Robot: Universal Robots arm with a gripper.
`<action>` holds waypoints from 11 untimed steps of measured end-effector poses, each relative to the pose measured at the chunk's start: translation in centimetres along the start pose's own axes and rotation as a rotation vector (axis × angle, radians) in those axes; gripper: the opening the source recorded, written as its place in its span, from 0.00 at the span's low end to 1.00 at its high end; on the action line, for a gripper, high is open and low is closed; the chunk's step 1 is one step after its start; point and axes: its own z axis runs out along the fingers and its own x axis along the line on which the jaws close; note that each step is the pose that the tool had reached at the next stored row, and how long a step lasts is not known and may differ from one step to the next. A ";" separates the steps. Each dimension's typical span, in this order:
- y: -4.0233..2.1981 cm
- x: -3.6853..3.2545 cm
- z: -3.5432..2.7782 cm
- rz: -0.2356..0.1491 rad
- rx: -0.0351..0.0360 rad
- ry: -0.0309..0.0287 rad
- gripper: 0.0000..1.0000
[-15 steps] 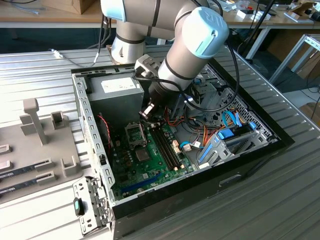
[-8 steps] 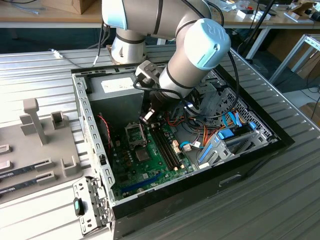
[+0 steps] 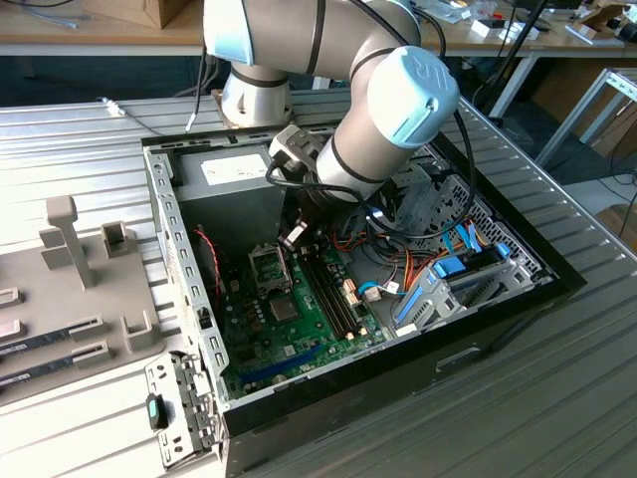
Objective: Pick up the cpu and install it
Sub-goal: 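Close the cpu cover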
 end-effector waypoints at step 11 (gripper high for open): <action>-0.55 0.94 -0.21 -0.014 -0.0027 0.0026 0.11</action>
